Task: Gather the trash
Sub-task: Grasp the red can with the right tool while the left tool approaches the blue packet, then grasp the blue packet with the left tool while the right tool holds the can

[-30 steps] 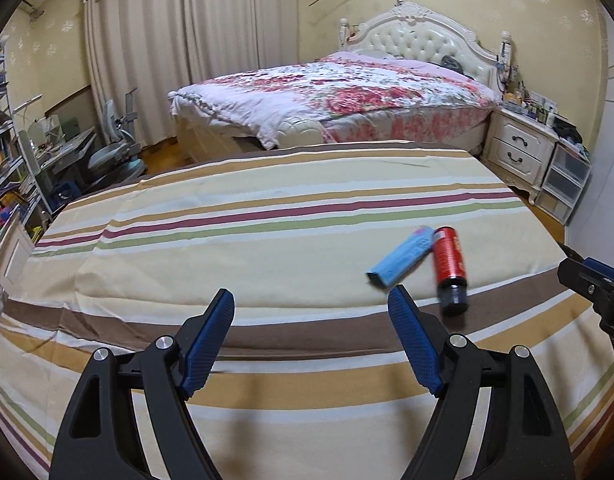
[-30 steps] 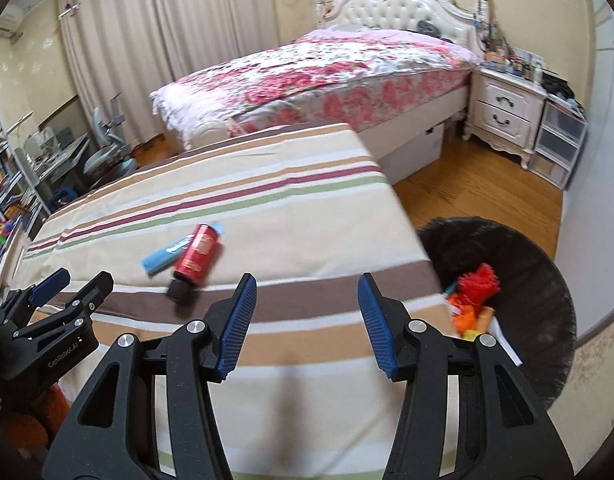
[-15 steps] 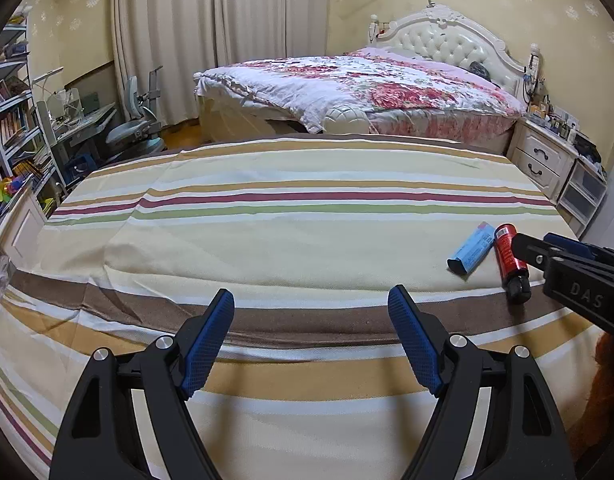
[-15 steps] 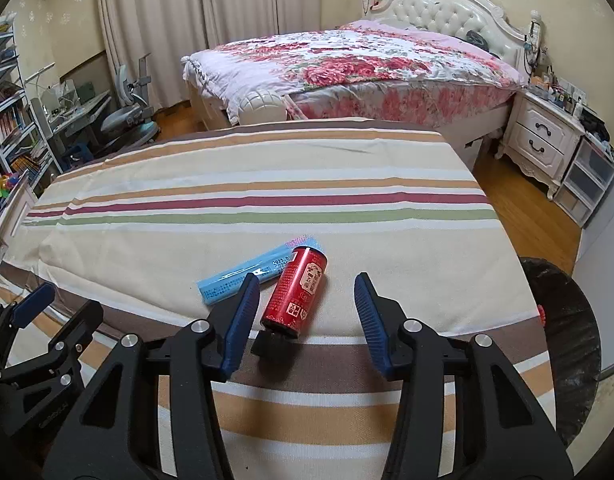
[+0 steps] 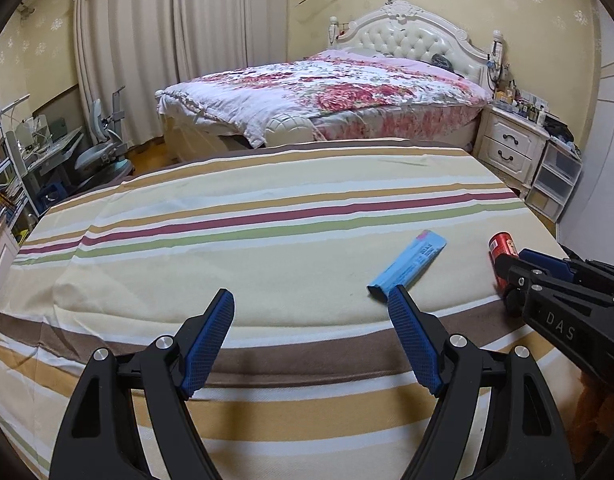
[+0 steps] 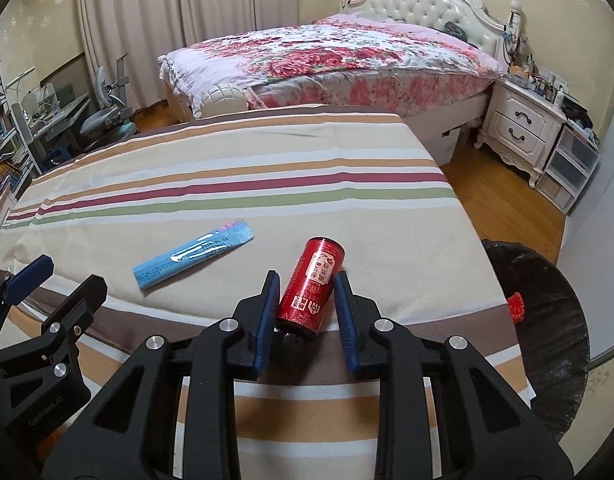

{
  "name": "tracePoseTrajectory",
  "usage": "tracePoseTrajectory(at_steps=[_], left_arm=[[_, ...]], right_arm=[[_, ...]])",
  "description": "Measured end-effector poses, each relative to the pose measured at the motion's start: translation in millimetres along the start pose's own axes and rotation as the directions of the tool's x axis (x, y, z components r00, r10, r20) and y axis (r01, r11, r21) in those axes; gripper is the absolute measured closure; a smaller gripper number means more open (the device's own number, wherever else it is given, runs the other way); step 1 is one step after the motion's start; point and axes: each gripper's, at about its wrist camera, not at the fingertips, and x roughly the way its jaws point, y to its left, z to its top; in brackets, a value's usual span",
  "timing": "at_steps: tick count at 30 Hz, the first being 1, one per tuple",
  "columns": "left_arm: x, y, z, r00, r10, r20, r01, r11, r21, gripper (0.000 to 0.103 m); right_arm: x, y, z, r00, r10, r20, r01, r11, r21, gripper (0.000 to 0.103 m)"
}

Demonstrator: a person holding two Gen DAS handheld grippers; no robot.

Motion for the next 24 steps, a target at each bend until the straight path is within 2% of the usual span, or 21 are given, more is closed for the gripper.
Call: tracePoseTrajectory(at_steps=[3, 9, 12, 14, 15, 16, 17, 22, 24], left_arm=[[7, -14, 6, 1.0, -0.012, -0.002, 0.013, 0.999, 0.029, 0.026], [25, -36, 17, 0.999, -0.034, -0.032, 0.036, 0.995, 0.089, 0.026], [34, -43, 20, 0.997, -0.037, -0.061, 0.045, 0.992, 0.12, 0.026], [40, -42, 21, 0.994, -0.066, -0.09, 0.076, 0.991, 0.111, 0.027], [43, -42, 21, 0.99, -0.083, -0.11, 0.094, 0.99, 0.104, 0.03], [46, -42, 20, 0.988, -0.089, -0.128, 0.102, 0.99, 0.101, 0.042], [49, -41, 19, 0.985, -0.096, -0.146, 0.111, 0.989, 0.101, 0.049], [42, -49, 15, 0.985, -0.113, -0.131, 0.131, 0.982, 0.14, 0.072], [41, -50, 14, 0.985, -0.112, -0.128, 0.13, 0.981, 0.147, 0.077]], right_arm=[[7, -10, -5, 1.0, 0.0, -0.026, 0.001, 1.0, 0.022, 0.08], [5, -11, -5, 1.0, 0.013, -0.016, -0.012, 0.999, 0.032, 0.08], [4, -13, -5, 1.0, 0.022, -0.013, -0.022, 0.999, 0.043, 0.079], [5, -15, -4, 0.999, 0.033, -0.012, -0.033, 0.998, 0.052, 0.08], [5, -14, -4, 0.999, 0.033, -0.012, -0.033, 0.998, 0.051, 0.08], [5, -15, -5, 0.999, 0.033, -0.011, -0.032, 0.998, 0.05, 0.08], [5, -15, -5, 0.999, 0.033, -0.011, -0.032, 0.998, 0.05, 0.079], [5, -14, -5, 0.999, 0.03, -0.012, -0.029, 0.998, 0.048, 0.079], [5, -13, -5, 1.0, 0.026, -0.013, -0.026, 0.999, 0.044, 0.079]])
